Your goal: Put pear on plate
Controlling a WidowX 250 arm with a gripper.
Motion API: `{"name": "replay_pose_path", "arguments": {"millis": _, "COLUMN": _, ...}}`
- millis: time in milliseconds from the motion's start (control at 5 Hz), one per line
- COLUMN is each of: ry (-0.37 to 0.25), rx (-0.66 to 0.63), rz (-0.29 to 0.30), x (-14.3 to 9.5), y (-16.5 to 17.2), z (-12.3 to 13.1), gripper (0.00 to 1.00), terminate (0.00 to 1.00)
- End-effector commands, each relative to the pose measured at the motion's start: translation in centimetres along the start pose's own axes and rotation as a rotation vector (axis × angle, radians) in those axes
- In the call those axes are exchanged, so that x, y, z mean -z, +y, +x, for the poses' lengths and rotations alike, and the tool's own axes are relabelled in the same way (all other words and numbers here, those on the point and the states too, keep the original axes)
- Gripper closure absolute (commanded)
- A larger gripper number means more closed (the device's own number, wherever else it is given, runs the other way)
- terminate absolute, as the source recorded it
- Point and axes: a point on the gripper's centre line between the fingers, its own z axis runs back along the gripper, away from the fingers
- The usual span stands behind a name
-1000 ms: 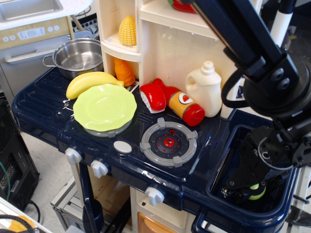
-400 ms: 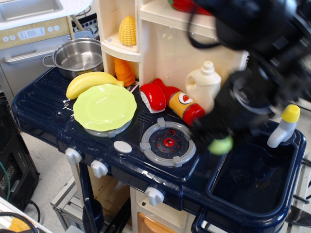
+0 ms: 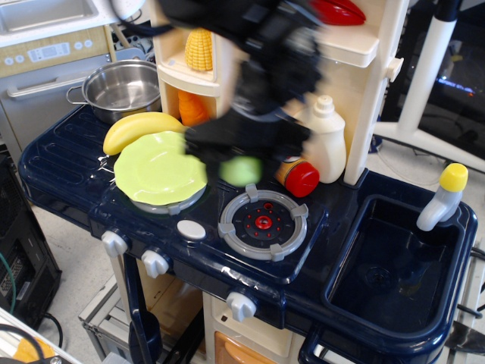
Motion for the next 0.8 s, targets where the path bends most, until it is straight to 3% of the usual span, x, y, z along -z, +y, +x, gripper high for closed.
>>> {"name": "replay_pose_path", "arguments": {"millis": 0, "ry": 0.01, "rx": 0.056, "rz": -0.099, "x": 0.9, "y": 5.0, "z": 5.3, "gripper": 1.0, "terminate": 0.0}}
{"name": "replay_pose_path", "arguments": {"millis": 200, "ry": 0.069, "rx": 0.08, "rz": -0.144, "x": 2.5, "y": 5.6, "z": 5.0, "gripper": 1.0, "terminate": 0.0}}
{"name": "replay_pose_path", "arguments": {"millis": 400, "ry": 0.103, "rx": 0.097, "rz": -0.194, "x": 2.9, "y": 5.0, "z": 5.3, "gripper": 0.0, "terminate": 0.0}}
{"name": "replay_pose_path", "arguments": {"millis": 600, "ry": 0.103, "rx": 0.097, "rz": -0.194, "x": 2.9, "y": 5.0, "z": 5.3, "gripper": 0.0, "terminate": 1.0}}
